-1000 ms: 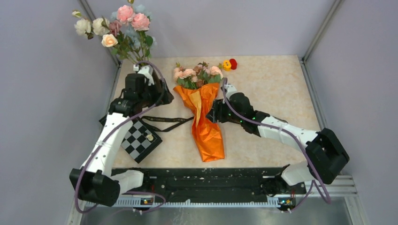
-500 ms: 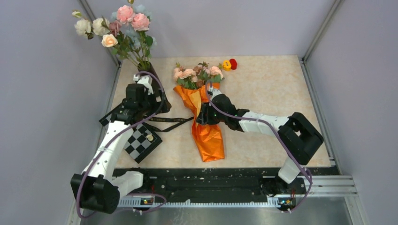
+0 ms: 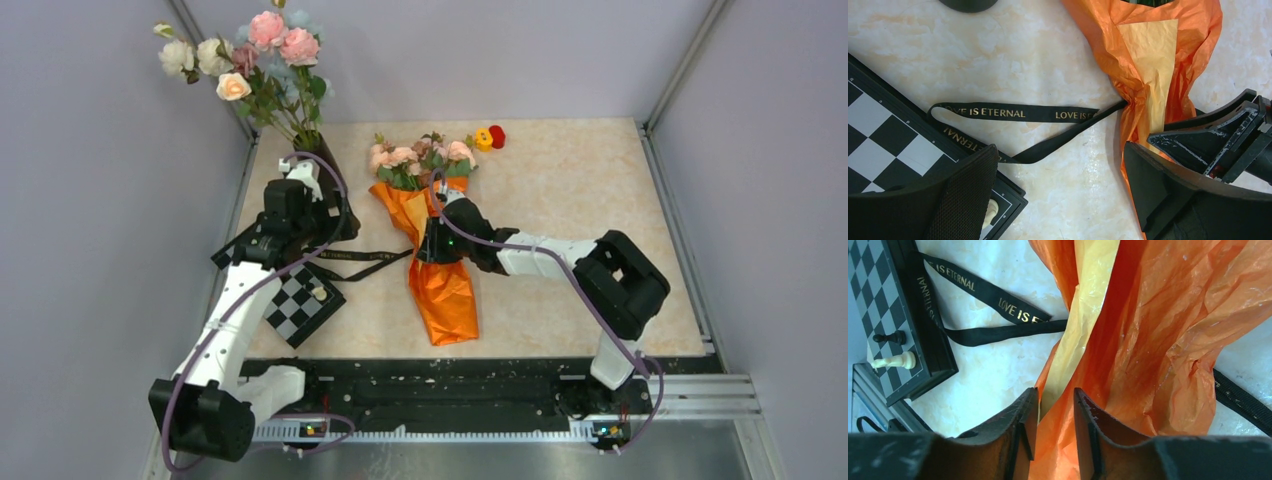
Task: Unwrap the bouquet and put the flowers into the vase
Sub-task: Unfold the wrapping paper at the center of the board.
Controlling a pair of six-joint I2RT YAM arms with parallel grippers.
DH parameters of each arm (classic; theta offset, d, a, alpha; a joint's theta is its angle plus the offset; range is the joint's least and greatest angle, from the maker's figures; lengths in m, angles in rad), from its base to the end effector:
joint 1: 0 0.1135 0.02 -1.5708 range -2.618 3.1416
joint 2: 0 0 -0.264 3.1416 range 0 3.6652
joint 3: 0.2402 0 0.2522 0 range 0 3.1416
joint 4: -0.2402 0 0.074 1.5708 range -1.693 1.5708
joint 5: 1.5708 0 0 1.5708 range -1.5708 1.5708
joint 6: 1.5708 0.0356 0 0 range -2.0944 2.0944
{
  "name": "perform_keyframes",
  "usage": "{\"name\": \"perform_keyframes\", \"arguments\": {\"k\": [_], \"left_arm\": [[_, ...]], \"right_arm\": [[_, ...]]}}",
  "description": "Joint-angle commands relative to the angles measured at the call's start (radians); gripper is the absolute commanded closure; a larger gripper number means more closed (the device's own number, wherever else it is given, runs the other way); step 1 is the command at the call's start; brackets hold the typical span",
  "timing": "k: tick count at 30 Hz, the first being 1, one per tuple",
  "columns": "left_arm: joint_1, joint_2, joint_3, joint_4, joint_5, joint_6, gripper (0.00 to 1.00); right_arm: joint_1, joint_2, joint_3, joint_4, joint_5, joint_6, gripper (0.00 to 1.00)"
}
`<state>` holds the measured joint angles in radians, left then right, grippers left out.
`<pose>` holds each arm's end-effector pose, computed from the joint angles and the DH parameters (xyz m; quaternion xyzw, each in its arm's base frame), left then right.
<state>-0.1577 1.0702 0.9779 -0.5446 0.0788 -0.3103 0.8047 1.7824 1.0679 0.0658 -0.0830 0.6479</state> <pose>0.2275 -0.0390 0.3172 -0.0503 0.8910 -0.1385 0.4294 0.2662 0.2810 0.1903 -0.0885 0.8906 0.3230 0.3077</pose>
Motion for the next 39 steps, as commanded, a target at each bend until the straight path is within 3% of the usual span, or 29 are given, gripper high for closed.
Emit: {"name": "perform_keyframes", "arguments": {"k": [1,8,17,26,39], "left_arm": [[0.006,-0.024,0.004,0.014,-0.028,0.017,0.01],[0.007,-0.023,0.006,0.005,-0.029,0.031,0.01],[0.007,-0.016,-0.009,0.023,0.001,0.033,0.01],[0.007,0.003,-0.013,0.027,0.029,0.031,0.01],[0.000,0.026,-0.040,0.099,0.203,-0.014,0.01]], "right_arm": [[0.013,0.014,0.044,0.030,0.007,0.021,0.70],[0.013,-0.023,0.037,0.042,0.022,0.025,1.00],[0.001,-0.173,-0.015,-0.038,0.144,-0.051,1.00],[-0.102,-0.288,-0.091,-0.140,0.166,-0.115,1.00],[-0.168,-0.360,-0.214,-0.170,0.340,-0.150,1.00]]}}
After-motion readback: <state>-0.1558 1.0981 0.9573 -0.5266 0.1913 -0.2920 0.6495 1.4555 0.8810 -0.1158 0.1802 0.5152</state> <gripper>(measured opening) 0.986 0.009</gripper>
